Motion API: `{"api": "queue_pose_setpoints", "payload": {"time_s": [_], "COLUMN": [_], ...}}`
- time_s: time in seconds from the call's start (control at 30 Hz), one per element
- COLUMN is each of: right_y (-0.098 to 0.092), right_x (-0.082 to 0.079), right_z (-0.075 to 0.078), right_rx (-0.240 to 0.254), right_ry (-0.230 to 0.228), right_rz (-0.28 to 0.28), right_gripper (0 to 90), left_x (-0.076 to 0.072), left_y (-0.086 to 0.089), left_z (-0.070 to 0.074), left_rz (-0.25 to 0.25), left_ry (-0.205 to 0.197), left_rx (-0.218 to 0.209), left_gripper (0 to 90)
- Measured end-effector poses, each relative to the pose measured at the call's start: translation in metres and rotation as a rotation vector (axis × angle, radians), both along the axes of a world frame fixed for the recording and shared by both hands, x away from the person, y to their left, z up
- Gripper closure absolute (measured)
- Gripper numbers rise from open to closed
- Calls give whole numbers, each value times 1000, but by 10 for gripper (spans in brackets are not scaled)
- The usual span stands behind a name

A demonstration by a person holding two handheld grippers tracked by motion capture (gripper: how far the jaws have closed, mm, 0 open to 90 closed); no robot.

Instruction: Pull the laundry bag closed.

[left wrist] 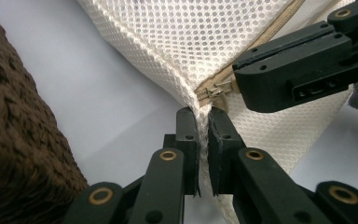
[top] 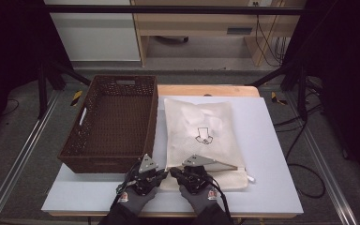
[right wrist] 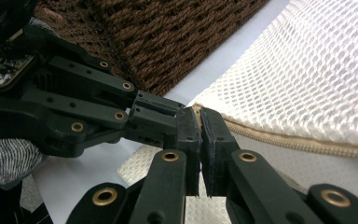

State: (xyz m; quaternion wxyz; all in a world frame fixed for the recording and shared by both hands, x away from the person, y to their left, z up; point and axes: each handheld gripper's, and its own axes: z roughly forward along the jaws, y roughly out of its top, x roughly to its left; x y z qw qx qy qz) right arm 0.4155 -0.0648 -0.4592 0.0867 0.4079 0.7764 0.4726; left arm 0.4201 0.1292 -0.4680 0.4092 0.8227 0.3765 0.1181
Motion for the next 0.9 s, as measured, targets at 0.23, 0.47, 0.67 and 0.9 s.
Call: {"api": "queue_pose_setpoints", "payload": {"time_s": [0.23,0.47,0.67,0.9], "right_y": [1,0,-6,-7], "right_x": [-2,-3,-2,-2], "right_z": [-4,-4,-5,-5], "right_rx": [2,19,39,32], "right_ry": [-15,-11,-7,-19], "right_rz": [-14,-38,-41,-37], "right_gripper": [871,872,872,872], "left_x": [-1,-2,-3,-1], "left_y": [0,2,3,1], "left_z": [0,2,5,5], "left_rz": [31,34,22,-5], "left_ry": [4,-6,-12,-13], "left_rx": [3,-11,-21,-23], "left_gripper": [842,842,842,824]}}
